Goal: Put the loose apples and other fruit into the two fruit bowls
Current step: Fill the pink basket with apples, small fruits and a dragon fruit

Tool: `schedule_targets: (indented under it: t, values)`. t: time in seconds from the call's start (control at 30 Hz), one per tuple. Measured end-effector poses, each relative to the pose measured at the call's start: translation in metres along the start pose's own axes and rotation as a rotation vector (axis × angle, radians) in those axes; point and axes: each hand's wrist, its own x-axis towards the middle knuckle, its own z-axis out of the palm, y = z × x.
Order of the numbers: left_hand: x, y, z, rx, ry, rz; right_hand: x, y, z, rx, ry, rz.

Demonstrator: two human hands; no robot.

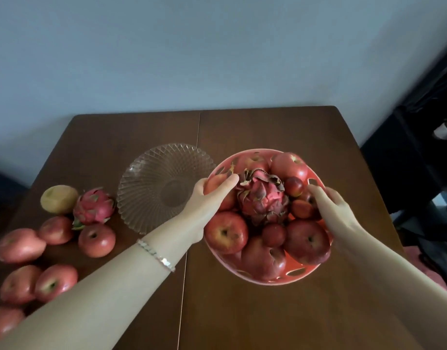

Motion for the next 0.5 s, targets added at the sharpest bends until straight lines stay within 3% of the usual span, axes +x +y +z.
schedule_targets:
  t: [0.23, 0.5]
  values:
    - [0.064, 0.055, 0.022, 0.061, -0.006, -0.035, 0.08, -0.035, 0.012, -0.018, 0.026, 0.029]
    - [0.083, 0.071, 0.034, 0.139, -0.008, -0.037, 0.103, -0.044, 0.014, -0.052, 0.037, 0.087]
